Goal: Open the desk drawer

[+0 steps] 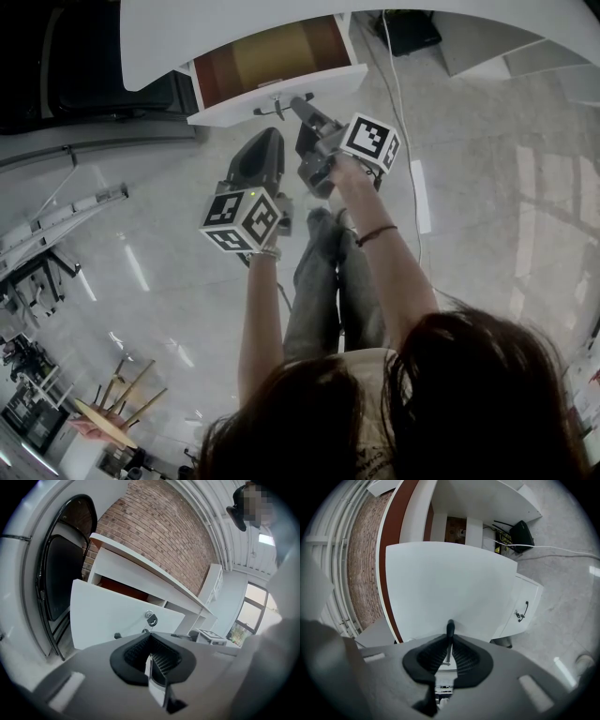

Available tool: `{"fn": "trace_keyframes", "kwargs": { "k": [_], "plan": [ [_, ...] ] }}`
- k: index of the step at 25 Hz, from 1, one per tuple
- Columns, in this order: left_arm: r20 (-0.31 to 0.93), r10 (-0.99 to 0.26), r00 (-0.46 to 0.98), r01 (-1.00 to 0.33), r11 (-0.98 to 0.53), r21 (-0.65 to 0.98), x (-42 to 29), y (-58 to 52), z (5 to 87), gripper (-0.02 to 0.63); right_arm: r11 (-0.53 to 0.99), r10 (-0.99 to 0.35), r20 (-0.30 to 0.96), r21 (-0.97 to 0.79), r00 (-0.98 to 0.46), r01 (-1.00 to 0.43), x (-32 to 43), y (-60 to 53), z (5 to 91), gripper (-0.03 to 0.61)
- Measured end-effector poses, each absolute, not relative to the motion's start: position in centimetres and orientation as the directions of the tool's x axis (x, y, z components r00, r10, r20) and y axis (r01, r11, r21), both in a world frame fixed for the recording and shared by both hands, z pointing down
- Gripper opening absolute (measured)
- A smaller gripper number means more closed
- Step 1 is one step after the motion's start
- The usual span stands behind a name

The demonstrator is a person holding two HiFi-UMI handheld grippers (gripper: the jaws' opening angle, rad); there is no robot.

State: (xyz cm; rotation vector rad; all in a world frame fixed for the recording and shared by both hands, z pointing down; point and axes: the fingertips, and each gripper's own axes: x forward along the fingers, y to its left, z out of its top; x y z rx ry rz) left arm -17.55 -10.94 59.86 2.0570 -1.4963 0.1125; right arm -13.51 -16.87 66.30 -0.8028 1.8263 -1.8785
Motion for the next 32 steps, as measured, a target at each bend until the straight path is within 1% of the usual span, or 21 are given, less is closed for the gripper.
{"fn": "trace_keyframes", "kwargs": {
  "k": [8,10,17,23,27,32],
  "plan": [
    [0.398,-0.837,0.374,-0.888,-0.200,0.413,-17.7,-11.1,60.3,0.000,-0.036,-0.626,0.114,-0.992,-0.771,-0.118,-13.7,-17.1,66.2,0.038],
    [0.399,-0.836,0.377,-0.887,-0.202,0.414,-17.6,-11.2,60.4,0.000,-0.039,-0.628,0.119,-0.992,-0.770,-0.121,-13.7,-17.2,66.4,0.054],
    [0.399,-0.836,0.378,-0.887,-0.203,0.415,-17.7,-11.0,60.4,-0.002,-0.041,-0.637,0.129,-0.990,-0.760,-0.134,-13.3,-17.0,66.4,0.074],
    [0.401,-0.835,0.378,-0.887,-0.202,0.415,-17.7,-10.7,59.8,0.000,-0.033,-0.639,0.160,-0.983,-0.752,-0.181,-12.3,-16.3,66.0,0.075],
    [0.405,-0.835,0.373,-0.889,-0.195,0.415,-17.7,-10.3,59.3,0.000,0.032,-0.608,0.184,-0.966,-0.772,-0.256,-11.6,-15.6,65.0,0.074],
    [0.405,-0.834,0.374,-0.888,-0.197,0.415,-17.3,-9.7,57.7,0.000,0.180,-0.576,0.194,-0.917,-0.794,-0.355,-11.0,-14.7,61.9,0.061]
  ]
}}
